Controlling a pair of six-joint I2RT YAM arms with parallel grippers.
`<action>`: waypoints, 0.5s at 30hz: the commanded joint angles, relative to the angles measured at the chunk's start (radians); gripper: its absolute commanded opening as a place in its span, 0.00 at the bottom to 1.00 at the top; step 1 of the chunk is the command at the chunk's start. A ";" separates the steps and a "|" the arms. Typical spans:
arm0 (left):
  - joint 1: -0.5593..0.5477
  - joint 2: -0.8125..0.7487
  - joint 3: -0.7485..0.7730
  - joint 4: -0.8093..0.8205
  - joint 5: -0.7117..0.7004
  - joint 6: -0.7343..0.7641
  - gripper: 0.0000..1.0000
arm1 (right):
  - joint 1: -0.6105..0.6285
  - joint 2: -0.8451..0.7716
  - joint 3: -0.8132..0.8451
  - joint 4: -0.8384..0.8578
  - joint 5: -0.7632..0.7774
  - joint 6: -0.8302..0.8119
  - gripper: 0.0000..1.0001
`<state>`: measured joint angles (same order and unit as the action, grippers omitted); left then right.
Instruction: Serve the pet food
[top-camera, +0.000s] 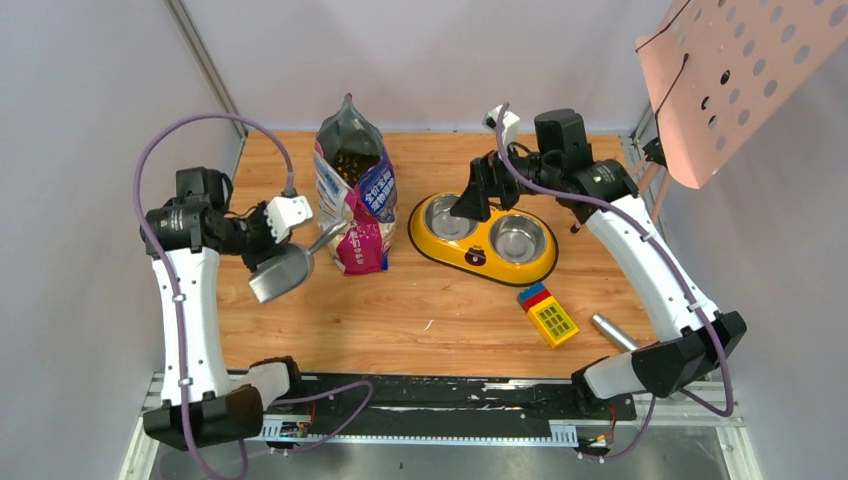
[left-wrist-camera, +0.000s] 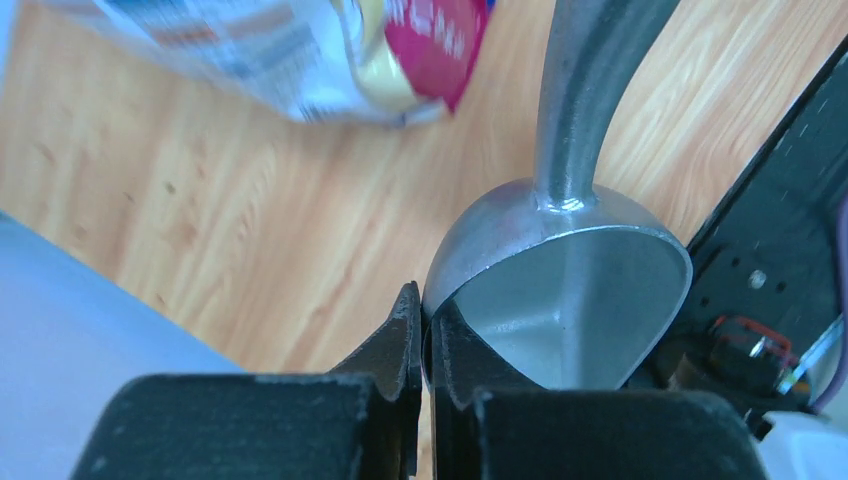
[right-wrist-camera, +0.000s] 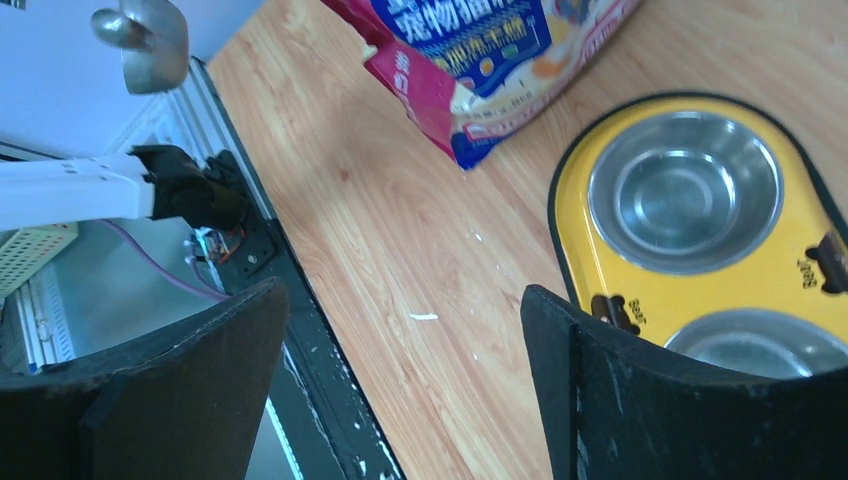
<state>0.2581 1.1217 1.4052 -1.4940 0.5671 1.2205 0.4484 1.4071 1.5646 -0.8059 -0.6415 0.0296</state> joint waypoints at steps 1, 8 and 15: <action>-0.161 -0.006 0.178 0.024 0.147 -0.286 0.00 | -0.006 0.056 0.161 -0.086 -0.066 0.021 0.87; -0.584 0.169 0.482 0.209 -0.109 -0.605 0.00 | -0.023 0.109 0.282 0.001 -0.150 0.215 0.84; -0.717 0.386 0.760 0.236 -0.388 -0.717 0.00 | -0.053 0.148 0.353 0.083 -0.317 0.334 0.85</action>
<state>-0.4400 1.4258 2.0342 -1.3186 0.3481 0.6388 0.4114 1.5513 1.8637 -0.8185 -0.8108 0.2752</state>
